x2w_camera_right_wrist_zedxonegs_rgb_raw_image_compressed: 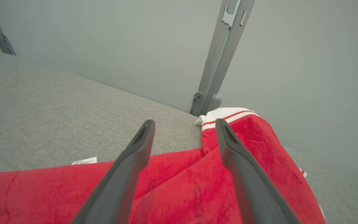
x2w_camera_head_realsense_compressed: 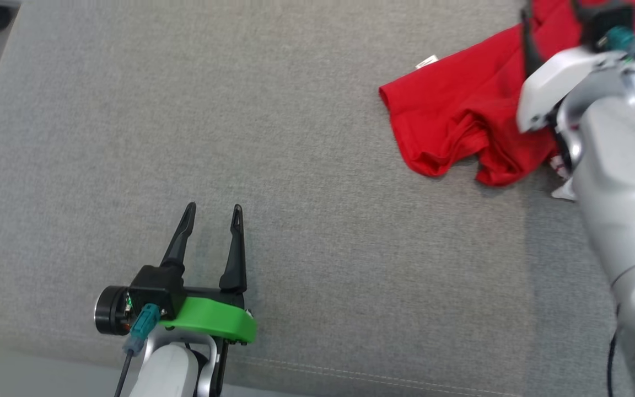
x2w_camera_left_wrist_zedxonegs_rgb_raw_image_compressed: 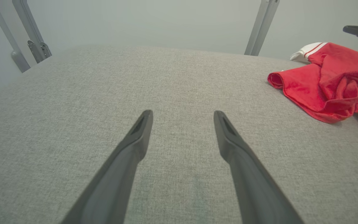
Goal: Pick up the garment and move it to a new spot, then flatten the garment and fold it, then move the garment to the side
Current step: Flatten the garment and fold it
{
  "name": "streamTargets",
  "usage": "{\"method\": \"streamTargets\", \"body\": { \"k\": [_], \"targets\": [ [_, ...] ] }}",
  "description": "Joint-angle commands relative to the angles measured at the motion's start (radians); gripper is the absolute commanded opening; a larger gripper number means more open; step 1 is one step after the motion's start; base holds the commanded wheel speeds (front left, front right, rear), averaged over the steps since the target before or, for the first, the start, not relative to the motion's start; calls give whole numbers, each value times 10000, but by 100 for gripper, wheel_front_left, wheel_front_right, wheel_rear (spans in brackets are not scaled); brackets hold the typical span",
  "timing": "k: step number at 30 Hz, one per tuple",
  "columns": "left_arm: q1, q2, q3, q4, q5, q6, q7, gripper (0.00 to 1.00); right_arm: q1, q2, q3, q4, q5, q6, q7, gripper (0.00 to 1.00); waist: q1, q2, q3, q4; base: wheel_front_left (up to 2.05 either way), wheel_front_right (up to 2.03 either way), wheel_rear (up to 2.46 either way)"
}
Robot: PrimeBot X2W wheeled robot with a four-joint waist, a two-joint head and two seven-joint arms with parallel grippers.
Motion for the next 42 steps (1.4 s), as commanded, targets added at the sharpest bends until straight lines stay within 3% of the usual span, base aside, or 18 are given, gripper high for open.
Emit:
{"method": "streamTargets", "body": {
  "k": [1, 5, 9, 16, 23, 34, 35, 36, 37, 39, 40, 42],
  "targets": [
    [125, 29, 82, 25, 70, -47, 0, 100, 395, 127, 279, -172, 280, -17, -81, 100, -1, 0, -609, -587, 0, 0, 0],
    [346, 29, 227, 58, 147, -84, 0, 100, 1783, 264, 1321, -1501, 1696, -18, -110, 100, -1, 0, -1040, -872, 0, 0, 0],
    [570, 28, 410, 40, 219, -94, 0, 100, 3576, -154, 2001, -3151, 2618, -18, -110, 100, -1, 0, -1386, -1117, 0, 0, 0],
    [843, 29, 565, 15, 298, -163, 0, 100, 6042, -569, 1469, -4617, 3015, -17, -29, 100, -1, 0, -1758, -1273, 0, 0, 0],
    [920, 30, 508, 17, 314, -225, 0, 100, 6868, -709, 1082, -4683, 1929, -18, 662, 100, -1, 0, -1796, -1220, 0, 0, 0],
    [924, 28, 461, 141, 356, -295, 0, 100, 6339, -689, 150, -2978, 436, -18, 1031, 100, -1, 0, -1730, -962, 0, 0, 0],
    [913, 28, 471, 156, 372, -299, 0, 100, 6231, -670, 85, -2845, 340, -18, 978, 93, -1, 0, -1714, -948, 0, 0, 0],
    [906, 28, 484, 165, 398, -307, 0, 100, 6117, -660, 23, -2733, 251, -18, 919, 51, -1, 0, -1695, -940, 0, 0, 0],
    [904, 28, 494, 167, 425, -314, 0, 100, 6010, -643, -44, -2616, 180, -18, 893, 27, -1, 0, -1677, -941, 0, 0, 0],
    [915, 28, 541, 186, 465, -319, 0, 100, 5832, -593, -147, -2388, 65, -18, 809, 6, -1, 0, -1637, -964, 0, 0, 0],
    [916, 28, 566, 191, 475, -328, 0, 100, 5737, -564, -205, -2266, 58, -18, 798, 0, -1, 0, -1609, -991, 0, 0, 0],
    [907, 28, 589, 197, 488, -343, 0, 100, 5640, -547, -256, -2144, 39, -18, 776, 0, -1, 0, -1586, -1014, 0, 0, 0]
  ]
}}
